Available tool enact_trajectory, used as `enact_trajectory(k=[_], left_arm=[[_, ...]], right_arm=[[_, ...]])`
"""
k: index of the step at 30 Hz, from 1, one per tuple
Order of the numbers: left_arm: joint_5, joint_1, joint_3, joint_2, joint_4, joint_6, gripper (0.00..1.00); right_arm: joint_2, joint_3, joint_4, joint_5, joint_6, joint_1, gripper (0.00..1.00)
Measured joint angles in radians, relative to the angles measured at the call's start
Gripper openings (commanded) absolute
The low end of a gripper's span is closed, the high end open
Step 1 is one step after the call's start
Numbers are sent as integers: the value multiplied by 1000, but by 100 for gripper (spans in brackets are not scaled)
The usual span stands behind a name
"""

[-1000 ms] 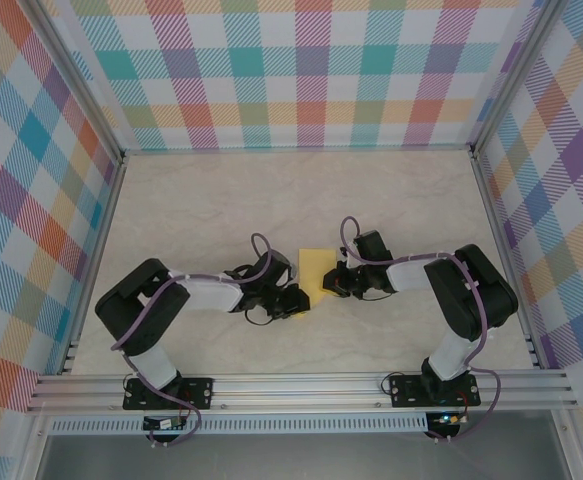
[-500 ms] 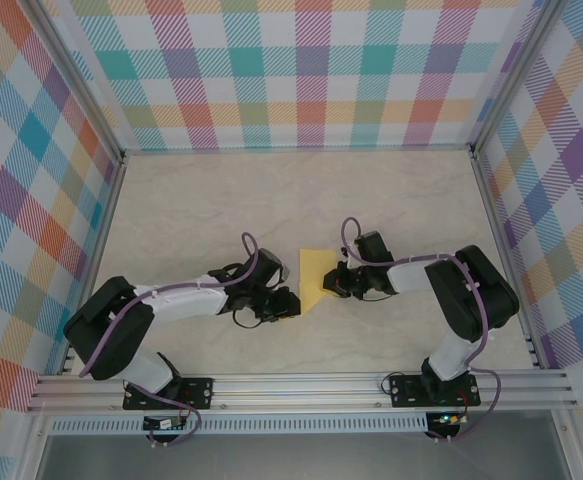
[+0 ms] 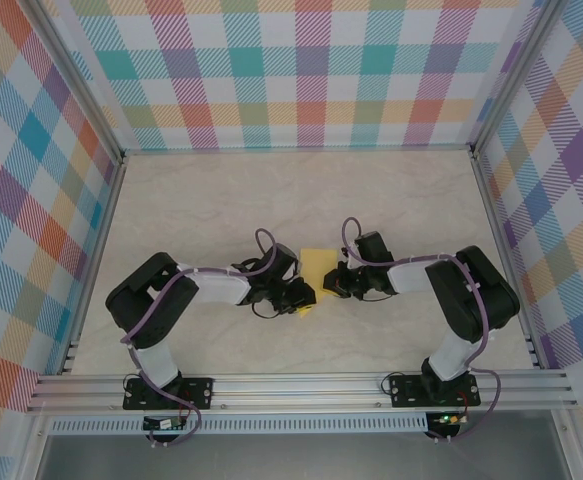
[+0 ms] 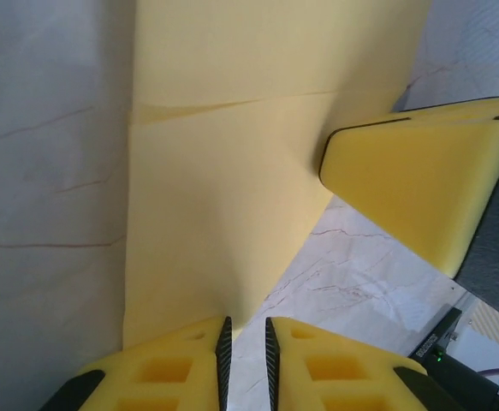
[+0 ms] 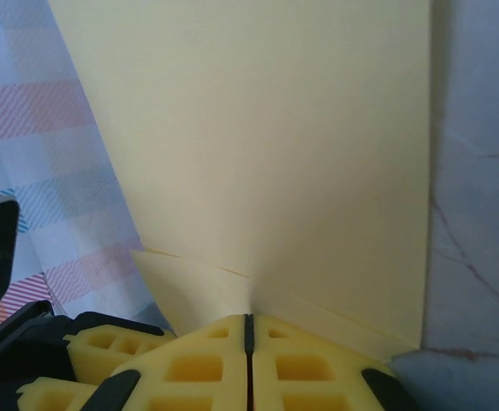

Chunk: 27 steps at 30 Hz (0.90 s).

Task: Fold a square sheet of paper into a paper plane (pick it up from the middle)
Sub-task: Third fold the triangle at the center of the table.

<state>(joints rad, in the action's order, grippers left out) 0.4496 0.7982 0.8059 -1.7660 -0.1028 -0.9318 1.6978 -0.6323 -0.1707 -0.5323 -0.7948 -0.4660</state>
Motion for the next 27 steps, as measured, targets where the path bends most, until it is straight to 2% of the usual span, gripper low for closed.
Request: enact_trajectory(k=[4,9,15,22,27], left_arm=[[-5,2,-37,19,-32,3,19],[-16,4,-65,65,26,31,18],[-18,4,-56,69,68,69,17],[-22,4,-48,69,93,92,17],[-24,5,-45,74,105,105,17]], right_arm=[[-8,-5,28,1,4,0,8],[-54,-5,90,16,3,0,7],[-105,-5,61,-4,-14,-8,5],[-57,-6,25,-7,-36,-69,5],[-13,-5,29,19,-34,-68,5]])
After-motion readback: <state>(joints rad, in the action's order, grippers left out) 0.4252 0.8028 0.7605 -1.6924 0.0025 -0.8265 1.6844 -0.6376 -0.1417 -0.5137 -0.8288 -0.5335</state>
